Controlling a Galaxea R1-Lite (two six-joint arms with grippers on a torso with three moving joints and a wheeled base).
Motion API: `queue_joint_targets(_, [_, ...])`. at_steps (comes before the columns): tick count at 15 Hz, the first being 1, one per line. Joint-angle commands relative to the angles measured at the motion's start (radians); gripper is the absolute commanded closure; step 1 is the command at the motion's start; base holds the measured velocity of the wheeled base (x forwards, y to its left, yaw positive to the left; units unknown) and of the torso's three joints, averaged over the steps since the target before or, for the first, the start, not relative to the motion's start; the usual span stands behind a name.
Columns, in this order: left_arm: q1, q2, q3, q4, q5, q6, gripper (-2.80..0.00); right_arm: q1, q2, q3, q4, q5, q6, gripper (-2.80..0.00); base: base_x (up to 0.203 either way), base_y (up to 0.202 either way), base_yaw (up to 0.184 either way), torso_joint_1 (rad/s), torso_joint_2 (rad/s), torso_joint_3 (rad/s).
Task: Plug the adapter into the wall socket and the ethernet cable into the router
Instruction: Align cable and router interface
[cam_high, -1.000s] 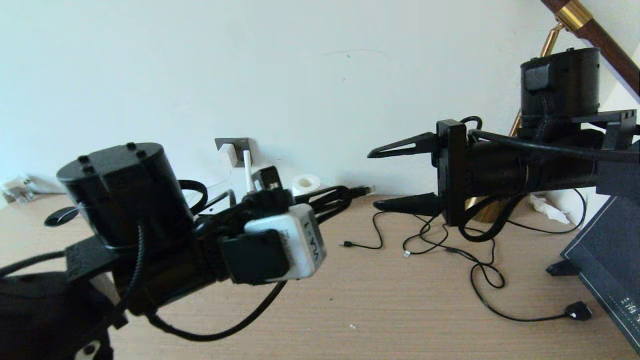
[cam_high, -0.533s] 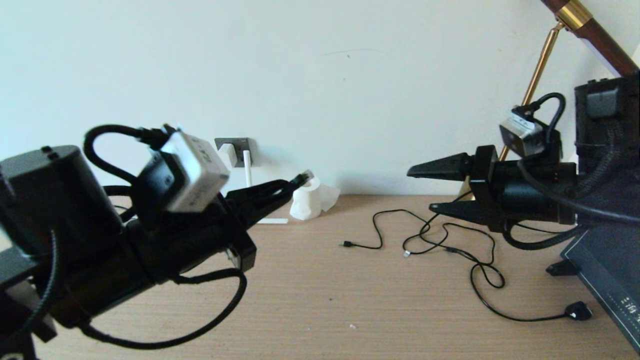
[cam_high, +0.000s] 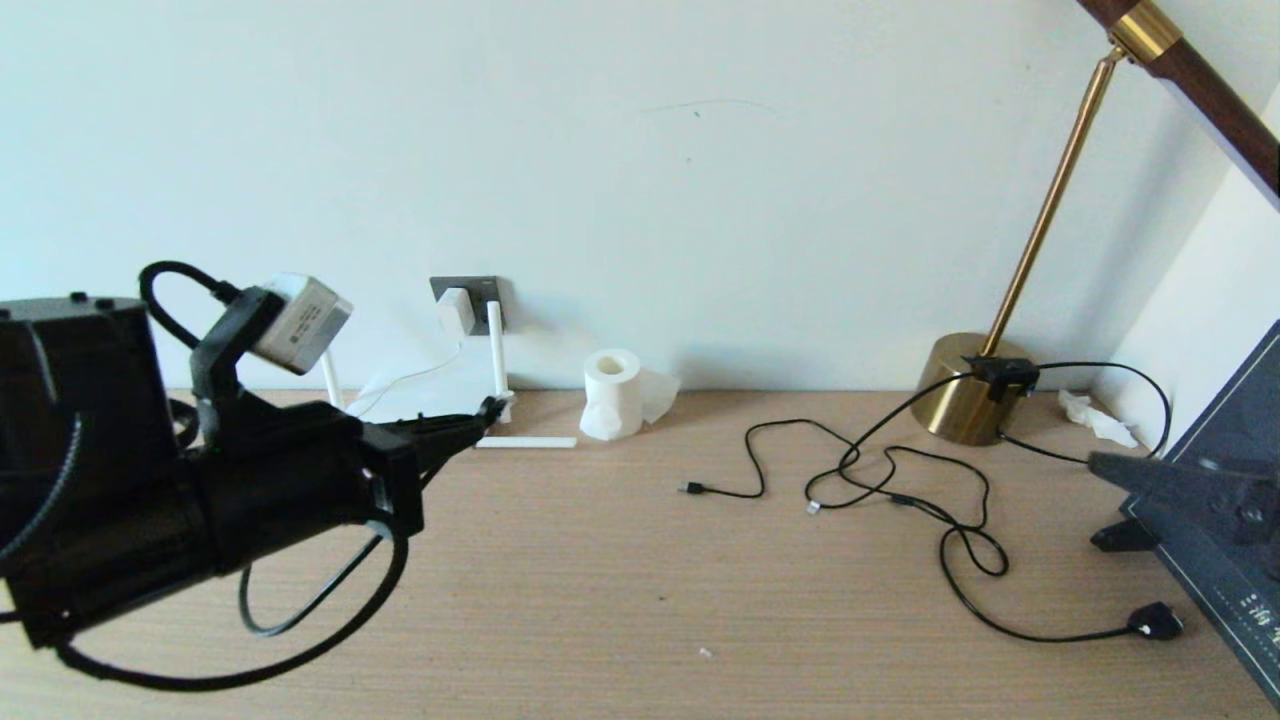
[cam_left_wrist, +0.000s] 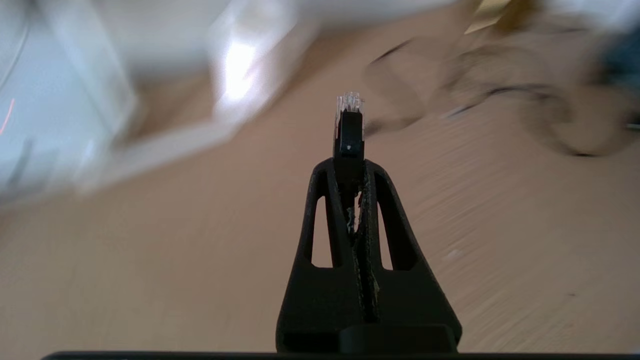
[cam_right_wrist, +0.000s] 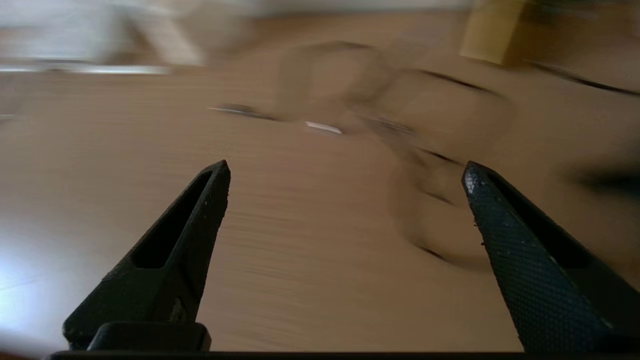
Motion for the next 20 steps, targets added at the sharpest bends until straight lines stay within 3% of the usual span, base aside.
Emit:
queue_joint_targets(1, [0.064, -0.001, -0.006, 0.118, 0.063, -0.102, 0.0, -0.001, -0.163, 0.065, 0.034, -0.193, -0.014, -2.8, 0.0, 0.0, 0.0, 0.0, 0.0, 0.0])
queue_joint_targets(2, [0.074, 0.021, -0.012, 0.163, 0.107, -0.157, 0.0, -0.016, -0.215, 0.101, 0.047, -0.255, -0.042, -2.8, 0.0, 0.0, 0.0, 0.0, 0.0, 0.0])
queue_joint_targets(4, [0.076, 0.051, -0.012, 0.188, 0.207, -0.191, 0.0, -0.14, -0.29, 0.154, 0.056, -0.286, -0.111, -2.8, 0.0, 0.0, 0.0, 0.0, 0.0, 0.0])
queue_joint_targets(7, [0.075, 0.123, -0.016, 0.177, 0.316, -0.227, 0.0, -0.345, -0.412, 0.223, 0.061, -0.298, -0.185, -2.8, 0.0, 0.0, 0.0, 0.0, 0.0, 0.0])
queue_joint_targets(9, [0.075, 0.177, -0.032, 0.168, 0.354, -0.297, 0.0, -0.387, -0.526, 0.235, 0.061, -0.286, -0.234, -2.8, 0.0, 0.0, 0.0, 0.0, 0.0, 0.0])
queue_joint_targets(11, [0.077, 0.232, -0.039, 0.134, 0.376, -0.356, 0.0, -0.398, -0.662, 0.256, 0.064, -0.164, -0.324, -2.8, 0.0, 0.0, 0.0, 0.0, 0.0, 0.0])
queue_joint_targets(13, [0.083, 0.289, -0.039, 0.097, 0.38, -0.369, 0.0, -0.419, -0.76, 0.346, 0.069, -0.05, -0.414, -2.8, 0.0, 0.0, 0.0, 0.0, 0.0, 0.0])
queue_joint_targets(15, [0.1, 0.357, -0.039, 0.038, 0.39, -0.37, 0.0, -0.436, -0.832, 0.451, 0.069, 0.046, -0.453, -2.8, 0.0, 0.0, 0.0, 0.0, 0.0, 0.0])
queue_joint_targets(18, [0.182, 0.454, -0.038, -0.069, 0.402, -0.312, 0.0, -0.445, -0.956, 0.61, 0.063, 0.146, -0.472, -2.8, 0.0, 0.0, 0.0, 0.0, 0.0, 0.0])
queue_joint_targets(20, [0.249, 0.499, -0.041, -0.113, 0.348, -0.278, 0.0, -0.447, -0.963, 0.675, 0.02, 0.158, -0.482, -2.8, 0.0, 0.0, 0.0, 0.0, 0.0, 0.0])
